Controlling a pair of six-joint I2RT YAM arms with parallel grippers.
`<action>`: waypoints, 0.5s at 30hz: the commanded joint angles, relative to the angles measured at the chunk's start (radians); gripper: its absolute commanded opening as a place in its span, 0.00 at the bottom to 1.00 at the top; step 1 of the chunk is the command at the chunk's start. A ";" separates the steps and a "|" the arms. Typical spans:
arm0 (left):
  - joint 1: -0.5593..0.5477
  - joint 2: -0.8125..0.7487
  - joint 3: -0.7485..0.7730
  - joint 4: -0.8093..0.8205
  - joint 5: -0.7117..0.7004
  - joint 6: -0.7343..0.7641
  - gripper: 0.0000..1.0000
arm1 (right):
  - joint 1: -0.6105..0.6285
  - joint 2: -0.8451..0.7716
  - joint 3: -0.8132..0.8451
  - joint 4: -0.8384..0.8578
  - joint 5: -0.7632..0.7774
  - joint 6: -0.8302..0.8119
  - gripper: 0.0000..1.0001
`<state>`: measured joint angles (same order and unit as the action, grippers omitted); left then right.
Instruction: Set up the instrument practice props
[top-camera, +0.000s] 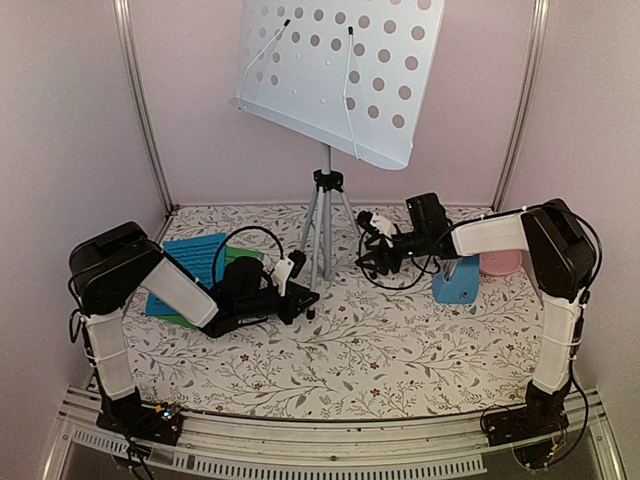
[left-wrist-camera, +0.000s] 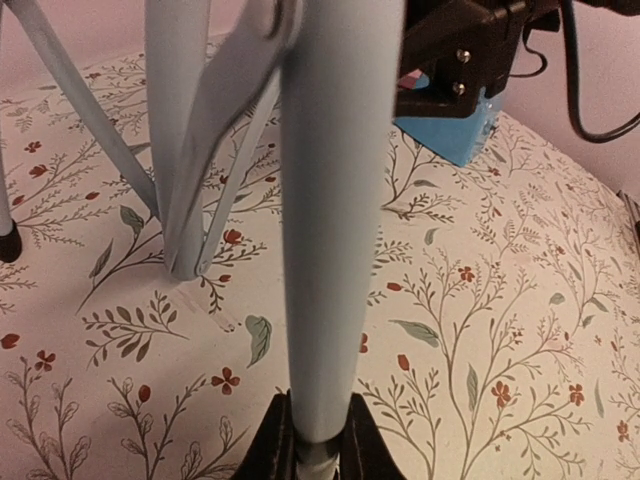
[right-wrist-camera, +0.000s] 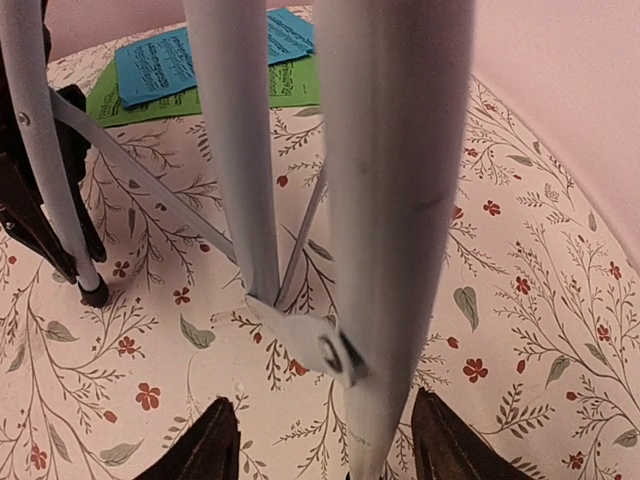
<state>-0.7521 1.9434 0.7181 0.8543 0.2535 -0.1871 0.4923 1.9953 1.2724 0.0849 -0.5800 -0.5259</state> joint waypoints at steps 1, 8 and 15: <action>-0.012 -0.025 0.005 -0.017 0.034 -0.043 0.00 | -0.006 0.028 0.027 0.007 0.006 0.025 0.53; -0.026 -0.076 -0.035 -0.020 -0.009 -0.060 0.00 | -0.009 -0.011 -0.033 0.009 0.063 0.032 0.21; -0.029 -0.117 -0.097 -0.022 -0.026 -0.071 0.00 | -0.025 -0.047 -0.085 0.021 0.073 0.059 0.00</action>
<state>-0.7631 1.8767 0.6594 0.8318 0.2192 -0.2073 0.4904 1.9984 1.2369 0.1127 -0.5339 -0.5236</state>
